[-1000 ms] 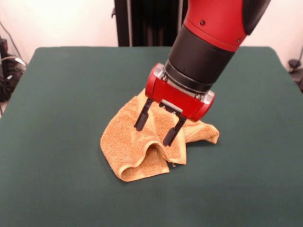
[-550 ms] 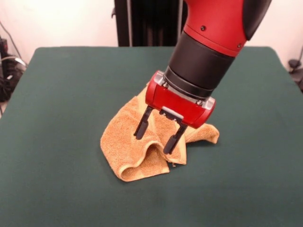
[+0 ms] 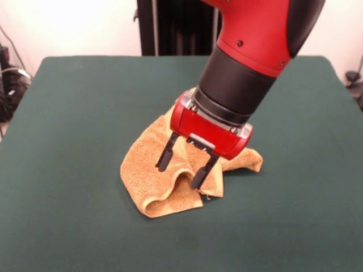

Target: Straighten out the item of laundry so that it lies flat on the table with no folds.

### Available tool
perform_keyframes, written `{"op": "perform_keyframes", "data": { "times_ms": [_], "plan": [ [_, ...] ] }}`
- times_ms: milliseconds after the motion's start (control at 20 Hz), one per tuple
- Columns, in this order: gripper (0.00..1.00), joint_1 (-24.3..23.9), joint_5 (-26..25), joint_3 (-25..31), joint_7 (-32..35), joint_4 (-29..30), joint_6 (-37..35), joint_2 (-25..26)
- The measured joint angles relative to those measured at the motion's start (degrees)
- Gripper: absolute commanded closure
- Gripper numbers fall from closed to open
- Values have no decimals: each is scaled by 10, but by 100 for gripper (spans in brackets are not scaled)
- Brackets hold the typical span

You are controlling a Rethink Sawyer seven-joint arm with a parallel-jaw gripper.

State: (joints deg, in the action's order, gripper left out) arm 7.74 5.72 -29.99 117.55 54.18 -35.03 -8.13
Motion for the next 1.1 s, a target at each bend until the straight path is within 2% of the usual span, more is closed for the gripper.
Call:
{"op": "perform_keyframes", "data": {
  "times_ms": [650,1100],
  "plan": [
    [0,0,0,-1,0,1,3,53],
    [0,-1,0,-1,0,5,-1,60]
  ]
}}
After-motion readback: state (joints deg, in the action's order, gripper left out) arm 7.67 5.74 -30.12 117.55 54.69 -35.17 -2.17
